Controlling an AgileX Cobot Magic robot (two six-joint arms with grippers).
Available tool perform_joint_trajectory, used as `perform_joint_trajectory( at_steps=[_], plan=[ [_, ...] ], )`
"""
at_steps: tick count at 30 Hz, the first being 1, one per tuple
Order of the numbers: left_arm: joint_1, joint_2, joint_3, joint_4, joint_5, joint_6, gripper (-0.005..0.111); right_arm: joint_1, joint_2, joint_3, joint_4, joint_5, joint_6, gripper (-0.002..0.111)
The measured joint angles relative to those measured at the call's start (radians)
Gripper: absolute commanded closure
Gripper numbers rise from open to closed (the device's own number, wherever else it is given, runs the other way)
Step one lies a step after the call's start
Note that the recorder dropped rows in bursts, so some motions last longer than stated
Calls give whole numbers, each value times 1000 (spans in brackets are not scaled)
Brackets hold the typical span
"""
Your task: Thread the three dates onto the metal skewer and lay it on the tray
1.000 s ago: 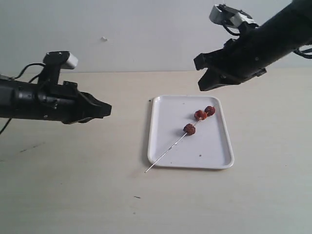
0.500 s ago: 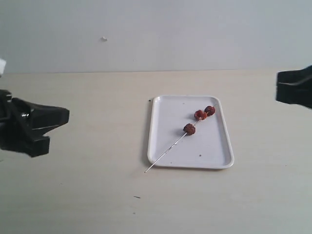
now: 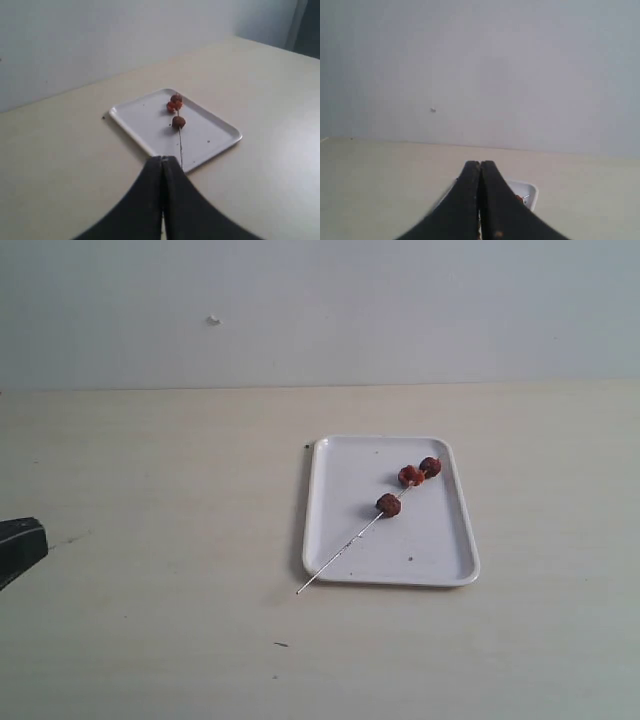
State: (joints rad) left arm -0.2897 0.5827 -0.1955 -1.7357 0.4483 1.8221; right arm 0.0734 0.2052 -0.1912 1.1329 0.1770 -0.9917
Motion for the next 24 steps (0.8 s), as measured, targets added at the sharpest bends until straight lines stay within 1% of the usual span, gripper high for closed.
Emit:
perform_joint_trajectory(
  at_steps=[1, 6, 8, 10, 15, 18, 21, 24],
  plan=[
    [0, -72, 27, 0, 2, 0, 107, 0, -59, 24, 2, 2, 0, 108],
    [0, -284, 96, 0, 4, -20, 107, 0, -195, 94, 4, 15, -13, 108],
    [0, -317, 113, 0, 4, -30, 107, 0, -199, 103, 9, 32, -34, 108],
    [0, -373, 134, 0, -25, -39, 107, 0, -199, 108, 11, 65, -66, 108],
    [0, -401, 153, 0, -96, -58, 107, 0, -199, 108, 11, 77, -74, 108],
    [0, -405, 162, -2, -164, -68, 107, 0, -199, 108, 11, 81, -60, 108],
    [0, -406, 168, -2, -244, -88, 107, 0, -199, 108, 11, 85, 16, 108],
    [0, -406, 168, -2, -270, -129, 107, 0, -199, 108, 11, 87, 91, 108]
  ],
)
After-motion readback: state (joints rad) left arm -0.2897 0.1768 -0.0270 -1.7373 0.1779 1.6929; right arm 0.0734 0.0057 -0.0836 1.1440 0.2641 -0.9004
